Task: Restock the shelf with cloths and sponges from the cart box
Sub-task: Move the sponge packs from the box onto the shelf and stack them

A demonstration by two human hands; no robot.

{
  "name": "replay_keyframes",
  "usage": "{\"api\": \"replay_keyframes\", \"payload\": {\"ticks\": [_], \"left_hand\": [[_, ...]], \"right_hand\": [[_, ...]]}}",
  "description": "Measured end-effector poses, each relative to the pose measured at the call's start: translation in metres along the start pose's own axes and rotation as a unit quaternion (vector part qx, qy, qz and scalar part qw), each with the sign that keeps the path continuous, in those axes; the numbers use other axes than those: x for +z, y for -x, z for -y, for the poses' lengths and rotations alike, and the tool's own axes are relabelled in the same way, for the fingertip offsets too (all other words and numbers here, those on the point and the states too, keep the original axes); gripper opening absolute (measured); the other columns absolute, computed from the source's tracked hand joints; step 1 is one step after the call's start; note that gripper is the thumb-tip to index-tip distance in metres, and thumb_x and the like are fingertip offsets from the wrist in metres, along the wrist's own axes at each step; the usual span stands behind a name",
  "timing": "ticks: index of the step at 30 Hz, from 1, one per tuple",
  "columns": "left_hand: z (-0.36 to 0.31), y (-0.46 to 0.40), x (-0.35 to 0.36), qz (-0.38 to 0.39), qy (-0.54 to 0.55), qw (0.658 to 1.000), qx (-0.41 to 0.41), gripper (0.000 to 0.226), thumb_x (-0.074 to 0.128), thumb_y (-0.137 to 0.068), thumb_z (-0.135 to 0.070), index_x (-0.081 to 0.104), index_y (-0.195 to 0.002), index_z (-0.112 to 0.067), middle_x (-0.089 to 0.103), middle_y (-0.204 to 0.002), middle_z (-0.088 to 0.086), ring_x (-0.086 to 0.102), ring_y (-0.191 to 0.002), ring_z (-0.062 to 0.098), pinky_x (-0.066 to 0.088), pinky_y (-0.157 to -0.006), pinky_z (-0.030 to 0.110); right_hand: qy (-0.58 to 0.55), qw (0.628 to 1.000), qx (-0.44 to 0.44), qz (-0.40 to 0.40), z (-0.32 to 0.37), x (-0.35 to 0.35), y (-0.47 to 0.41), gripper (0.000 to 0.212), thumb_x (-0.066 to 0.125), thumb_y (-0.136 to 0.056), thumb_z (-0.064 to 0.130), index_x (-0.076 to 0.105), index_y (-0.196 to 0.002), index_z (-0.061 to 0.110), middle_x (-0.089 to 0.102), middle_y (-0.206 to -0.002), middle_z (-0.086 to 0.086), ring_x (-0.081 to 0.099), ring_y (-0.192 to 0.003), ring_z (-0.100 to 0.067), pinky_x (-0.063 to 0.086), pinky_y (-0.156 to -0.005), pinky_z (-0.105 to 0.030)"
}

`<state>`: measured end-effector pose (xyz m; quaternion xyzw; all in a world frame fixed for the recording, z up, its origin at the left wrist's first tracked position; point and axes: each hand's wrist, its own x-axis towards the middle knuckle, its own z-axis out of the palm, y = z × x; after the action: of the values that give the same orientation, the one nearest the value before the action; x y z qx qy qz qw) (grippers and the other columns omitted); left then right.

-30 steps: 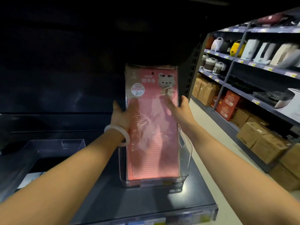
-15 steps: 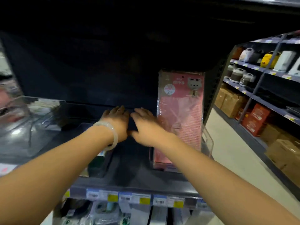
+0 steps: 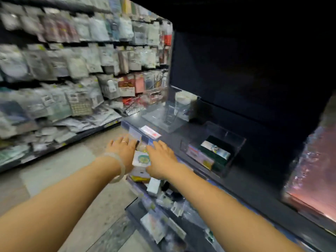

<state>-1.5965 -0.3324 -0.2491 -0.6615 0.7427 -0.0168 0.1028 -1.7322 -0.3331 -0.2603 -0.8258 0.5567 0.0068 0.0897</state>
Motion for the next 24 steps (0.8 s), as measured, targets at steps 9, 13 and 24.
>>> {"api": "replay_keyframes", "payload": {"ticks": [9, 13, 24], "left_hand": [[0.184, -0.029, 0.067, 0.069, 0.022, 0.995, -0.061, 0.066, 0.058, -0.087, -0.035, 0.028, -0.14, -0.012, 0.028, -0.147, 0.012, 0.025, -0.139, 0.029, 0.03, -0.111, 0.04], [0.25, -0.054, 0.084, 0.091, 0.019, 0.994, -0.056, 0.061, 0.058, -0.087, -0.031, 0.029, -0.137, -0.012, 0.031, -0.143, 0.012, 0.028, -0.135, 0.029, 0.032, -0.109, 0.04], [0.341, -0.169, 0.111, 0.102, 0.027, 0.994, -0.009, 0.055, 0.057, -0.088, -0.033, 0.034, -0.135, -0.014, 0.039, -0.137, 0.01, 0.035, -0.13, 0.026, 0.034, -0.103, 0.037]], "right_hand": [[0.019, 0.996, -0.039, 0.079, 0.144, 0.045, -0.152, 0.058, 0.06, -0.087, 0.026, 0.035, -0.136, 0.009, 0.032, -0.142, -0.019, 0.026, -0.136, -0.036, 0.03, -0.109, -0.044], [0.013, 0.994, -0.04, 0.101, 0.197, 0.063, -0.215, 0.056, 0.059, -0.089, 0.025, 0.034, -0.136, 0.007, 0.037, -0.14, -0.018, 0.032, -0.132, -0.036, 0.034, -0.104, -0.043], [0.017, 0.992, 0.025, 0.121, 0.213, 0.075, -0.366, 0.053, 0.058, -0.087, 0.027, 0.038, -0.133, 0.009, 0.037, -0.14, -0.017, 0.032, -0.132, -0.034, 0.034, -0.105, -0.044]]}}
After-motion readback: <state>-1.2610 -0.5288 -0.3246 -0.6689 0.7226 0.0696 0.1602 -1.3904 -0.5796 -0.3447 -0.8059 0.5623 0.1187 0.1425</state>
